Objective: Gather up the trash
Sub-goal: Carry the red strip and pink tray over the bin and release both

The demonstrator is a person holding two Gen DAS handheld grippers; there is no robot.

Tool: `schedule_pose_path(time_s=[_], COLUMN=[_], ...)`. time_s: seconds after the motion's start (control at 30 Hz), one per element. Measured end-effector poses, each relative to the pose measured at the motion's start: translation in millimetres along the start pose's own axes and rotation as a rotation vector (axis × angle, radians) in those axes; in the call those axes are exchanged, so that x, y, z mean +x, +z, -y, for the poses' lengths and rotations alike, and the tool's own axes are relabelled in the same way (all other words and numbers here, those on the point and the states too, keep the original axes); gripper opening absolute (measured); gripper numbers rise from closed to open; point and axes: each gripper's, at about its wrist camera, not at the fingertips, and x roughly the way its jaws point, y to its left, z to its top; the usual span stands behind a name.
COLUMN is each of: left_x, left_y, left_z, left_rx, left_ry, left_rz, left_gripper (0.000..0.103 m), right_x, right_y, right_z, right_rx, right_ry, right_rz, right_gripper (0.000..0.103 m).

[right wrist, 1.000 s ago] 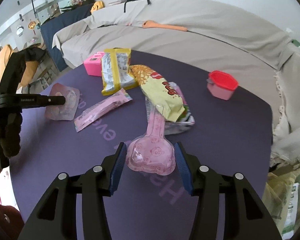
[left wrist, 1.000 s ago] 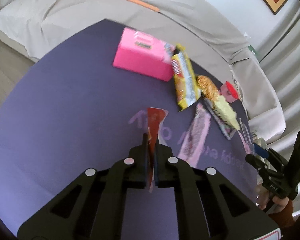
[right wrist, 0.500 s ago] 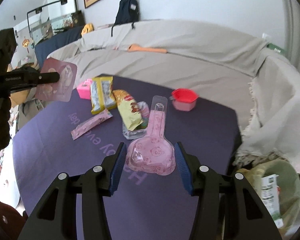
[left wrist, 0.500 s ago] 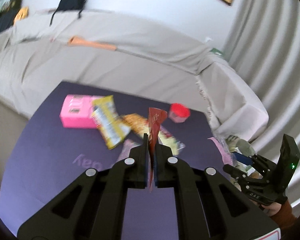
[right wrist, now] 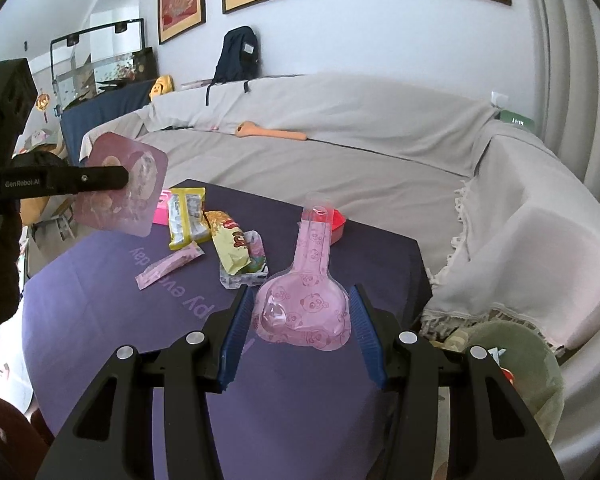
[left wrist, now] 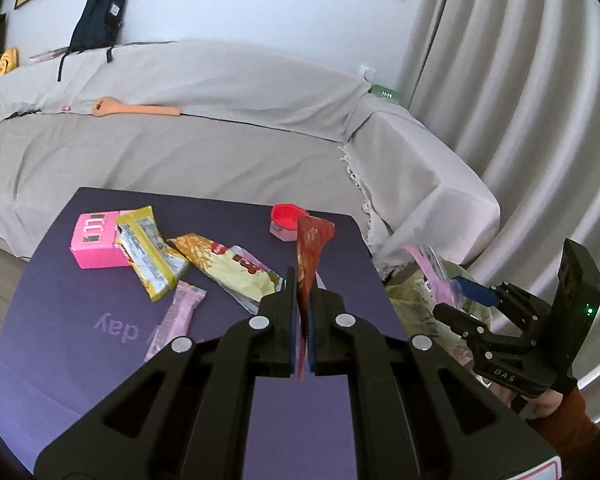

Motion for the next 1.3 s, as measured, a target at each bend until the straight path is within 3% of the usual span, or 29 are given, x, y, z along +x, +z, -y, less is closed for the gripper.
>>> schedule_pose_path(time_s=[0.23,0.37,0.6,0.8,1.07,1.3], left_x=[11.0,24.1,78.4,140.5,204.9,245.0], left_y=[-3.4,0.5,11.4,14.3,-6.2,-26.5], left_z=[13.3,28.1,82.8,139.4,207.9,250.2], left_rx=[0.011,0.019,0.046,0.078,0.135,0.155], left_ry=[-0.008,-0.055,-0.214,-0.364,-0.477,-0.551], left_rz=[-0.027,-0.048,-0.124,-0.232,-0.364,-0.446], left_gripper=[0.004,0.004,0.004,0.004,0.004,0.004], right_x=[-9.0,-21.4,-41.8,-64.0,-90.0,-93.2], right_y=[-0.6,3.8,1.5,-14.5,-36.9,-50.8], right_z=[7.9,19.4,71.7,143.1,209.9,227.6], right_rx=[-0.008,-0.016,0.042,0.152,0.273,0.308], right_ry=[-0.014,-0.055,-0.146,-0.287,-0.424,-0.446], right_rz=[0.025,0.053,0.072,0.068,0.057,0.042], right_gripper=[0.047,0.047,0.047,0.047,0.047,0.047])
